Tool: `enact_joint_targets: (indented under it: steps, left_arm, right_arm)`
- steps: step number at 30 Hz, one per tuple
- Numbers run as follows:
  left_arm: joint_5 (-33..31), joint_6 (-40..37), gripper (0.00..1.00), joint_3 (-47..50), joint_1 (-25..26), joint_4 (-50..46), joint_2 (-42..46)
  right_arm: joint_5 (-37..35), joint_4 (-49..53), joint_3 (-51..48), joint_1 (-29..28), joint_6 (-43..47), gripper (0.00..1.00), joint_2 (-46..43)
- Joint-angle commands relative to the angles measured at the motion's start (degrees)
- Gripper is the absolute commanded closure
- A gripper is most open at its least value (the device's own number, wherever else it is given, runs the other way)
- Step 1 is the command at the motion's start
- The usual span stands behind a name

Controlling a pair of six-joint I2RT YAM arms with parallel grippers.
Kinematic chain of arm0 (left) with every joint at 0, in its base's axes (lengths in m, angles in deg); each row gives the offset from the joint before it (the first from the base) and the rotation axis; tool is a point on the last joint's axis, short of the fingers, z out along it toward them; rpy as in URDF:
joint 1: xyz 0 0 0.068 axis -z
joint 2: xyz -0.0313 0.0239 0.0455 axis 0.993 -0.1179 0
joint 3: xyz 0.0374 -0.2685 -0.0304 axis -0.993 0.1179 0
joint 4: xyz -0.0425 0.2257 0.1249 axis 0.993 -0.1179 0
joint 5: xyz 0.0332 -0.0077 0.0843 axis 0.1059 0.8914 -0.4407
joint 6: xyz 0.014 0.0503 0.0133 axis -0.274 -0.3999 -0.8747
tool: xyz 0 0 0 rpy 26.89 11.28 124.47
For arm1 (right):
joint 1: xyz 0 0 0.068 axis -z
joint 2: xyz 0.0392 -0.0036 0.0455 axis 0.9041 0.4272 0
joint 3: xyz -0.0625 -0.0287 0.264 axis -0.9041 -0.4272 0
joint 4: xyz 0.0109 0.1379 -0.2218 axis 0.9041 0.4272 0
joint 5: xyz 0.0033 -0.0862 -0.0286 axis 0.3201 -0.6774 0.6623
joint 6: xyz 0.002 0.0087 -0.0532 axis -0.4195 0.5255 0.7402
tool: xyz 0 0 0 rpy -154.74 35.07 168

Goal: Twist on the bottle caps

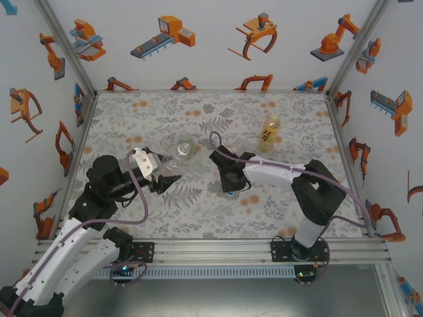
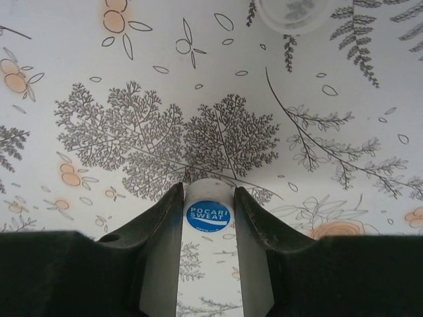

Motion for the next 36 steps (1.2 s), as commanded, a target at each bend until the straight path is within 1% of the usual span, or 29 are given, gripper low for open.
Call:
enact_joint_targets:
  steps: [1, 5, 8, 11, 17, 21, 29, 36]
  left_arm:
    - [1.35, -0.01, 1.00, -0.82, -0.33, -0.17, -0.26]
    - [1.66, -0.08, 1.00, -0.99, -0.39, -0.31, -0.49]
    - [1.92, -0.04, 1.00, -1.08, -0.39, -0.43, -0.50]
    - [1.93, -0.02, 1.00, -1.01, -0.37, -0.28, -0.55]
    - [2.10, -0.04, 1.00, -1.12, -0.37, -0.53, -0.49]
    - [2.04, 0.01, 1.00, -1.08, -0.33, -0.48, -0.47]
    - [2.10, 0.02, 1.00, -1.08, -0.34, -0.55, -0.35]
    - [2.10, -0.04, 1.00, -1.08, -0.35, -0.58, -0.30]
  right_arm:
    - [-1.69, 1.85, 1.35, -0.42, 0.47, 0.71, -5.24]
    - [-1.35, 3.35, 1.88, -0.40, 1.20, 0.70, -6.62]
    - [-0.32, 4.21, 2.36, -0.18, 1.59, 0.69, -3.48]
    - [1.51, 2.27, 1.73, -0.22, 1.15, 0.69, -1.16]
    - [1.74, 1.07, 1.49, -0.18, 0.69, 0.68, 1.65]
    - [2.07, 1.93, 1.58, -0.22, 0.67, 0.63, 2.04]
    - [3.59, 4.46, 2.90, -0.31, 0.93, 0.57, 2.75]
    - [3.52, 4.19, 2.66, -0.31, 0.89, 0.60, 2.88]
